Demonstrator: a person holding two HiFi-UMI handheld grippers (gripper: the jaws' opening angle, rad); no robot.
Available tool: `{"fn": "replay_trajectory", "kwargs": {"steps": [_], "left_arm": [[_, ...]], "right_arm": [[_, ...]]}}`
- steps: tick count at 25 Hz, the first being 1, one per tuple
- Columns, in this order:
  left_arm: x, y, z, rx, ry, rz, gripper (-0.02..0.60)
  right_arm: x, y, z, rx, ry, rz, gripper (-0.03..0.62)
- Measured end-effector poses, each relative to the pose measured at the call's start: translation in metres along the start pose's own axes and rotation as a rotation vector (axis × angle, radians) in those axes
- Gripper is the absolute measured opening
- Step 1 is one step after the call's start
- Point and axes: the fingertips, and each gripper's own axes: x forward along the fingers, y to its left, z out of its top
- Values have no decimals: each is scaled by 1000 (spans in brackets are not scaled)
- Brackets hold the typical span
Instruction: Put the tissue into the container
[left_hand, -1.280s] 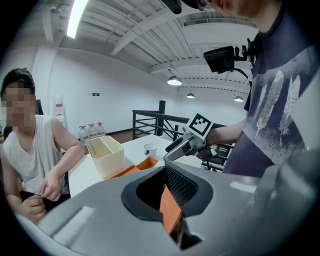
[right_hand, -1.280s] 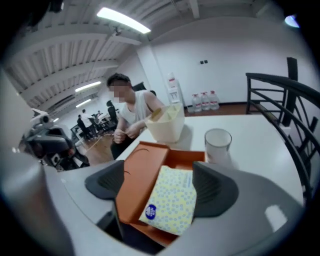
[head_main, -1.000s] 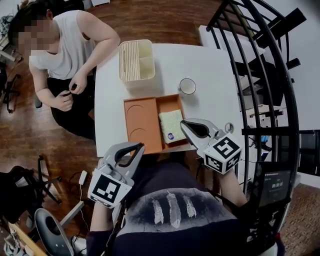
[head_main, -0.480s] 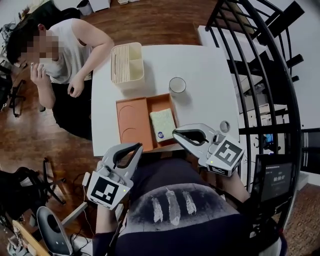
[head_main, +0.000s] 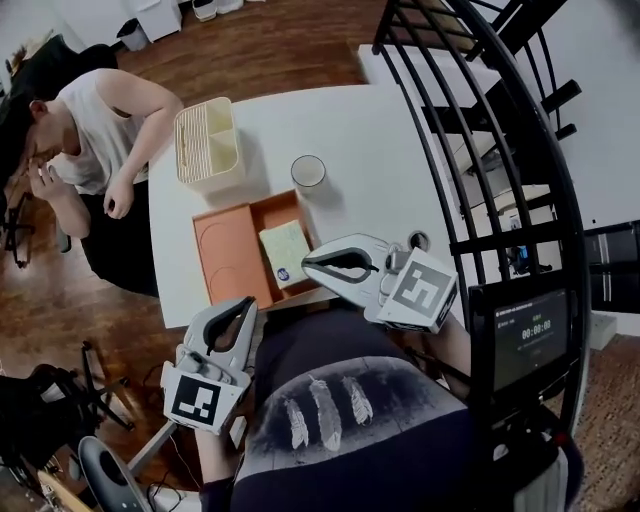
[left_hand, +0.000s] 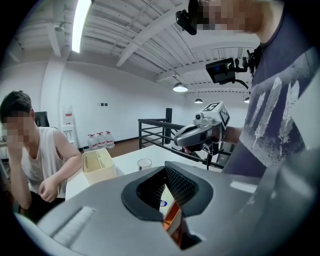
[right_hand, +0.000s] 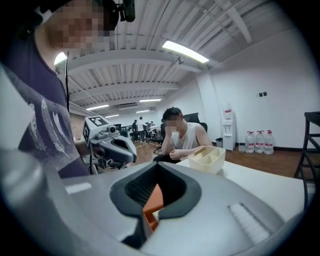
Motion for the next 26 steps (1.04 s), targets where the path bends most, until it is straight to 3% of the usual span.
{"fn": "replay_trajectory", "kwargs": {"steps": [12,15,21,26], "left_arm": [[-7,2,4,14,18,5,14],[-6,-5,4,19,39,-25,14],[-12,-9,-7,31,52,-44,14],[-11,-6,-14,61,53,-105,14]], "right_arm": [[2,5,7,-26,-36,28,2],[-3,6,11,-37,-47,30,3],[2,11,15,-30,-69,0,3],[-2,12,4,-7,-46,-88,3]]}}
